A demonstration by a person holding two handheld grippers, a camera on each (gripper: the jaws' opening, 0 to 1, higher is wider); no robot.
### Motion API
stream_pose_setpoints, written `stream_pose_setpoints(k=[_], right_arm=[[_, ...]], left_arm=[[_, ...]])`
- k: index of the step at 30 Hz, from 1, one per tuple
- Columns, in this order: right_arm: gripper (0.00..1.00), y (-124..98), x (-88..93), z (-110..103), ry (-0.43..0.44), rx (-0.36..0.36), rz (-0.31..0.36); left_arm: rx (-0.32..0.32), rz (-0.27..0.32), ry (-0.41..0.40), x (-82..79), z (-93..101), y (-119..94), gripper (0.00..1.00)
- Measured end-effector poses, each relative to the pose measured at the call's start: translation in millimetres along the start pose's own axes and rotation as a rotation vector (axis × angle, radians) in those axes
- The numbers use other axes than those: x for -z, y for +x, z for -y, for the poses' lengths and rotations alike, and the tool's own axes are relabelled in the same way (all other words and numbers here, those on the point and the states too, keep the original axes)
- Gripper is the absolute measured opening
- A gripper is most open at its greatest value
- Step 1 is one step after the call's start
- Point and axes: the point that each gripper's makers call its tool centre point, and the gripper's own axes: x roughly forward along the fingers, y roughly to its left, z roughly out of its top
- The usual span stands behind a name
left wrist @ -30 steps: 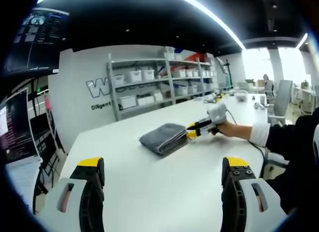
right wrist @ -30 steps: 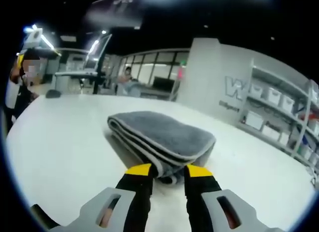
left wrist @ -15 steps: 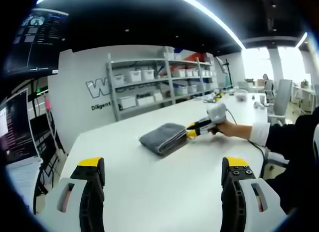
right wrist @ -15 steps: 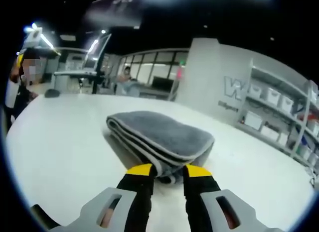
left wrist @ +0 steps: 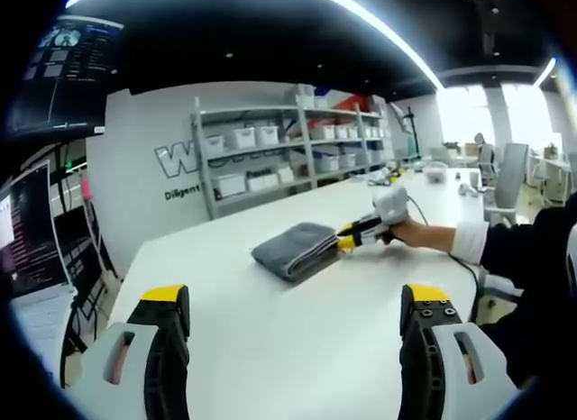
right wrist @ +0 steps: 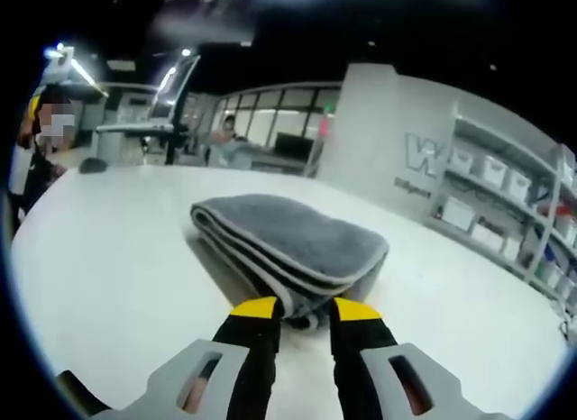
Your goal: Open the folded towel by lifting each exposed corner and separating the folded layers until the towel lies flat within the target outline without major curled edges
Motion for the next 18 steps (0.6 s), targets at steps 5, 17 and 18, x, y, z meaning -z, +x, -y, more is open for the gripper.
stream_pose_setpoints(k=[5, 17, 18], right_arm=[[0.15, 0.0, -0.2, -0.4, 0.001, -0.003, 0.000], [0.12, -0.1, 0.4, -2.1, 0.001, -0.010, -0.001], [0.12, -0.1, 0.5, -1.9, 0.003, -0.009, -0.002]], left_arm=[[0.000, 0.003, 0.001, -1.1, -0.2, -0.7, 0.95], [0.002, 0.000, 0.003, -0.3, 0.1, 0.0, 0.95], [0.001, 0.000, 0.003, -0.4, 0.0, -0.1, 0.95]])
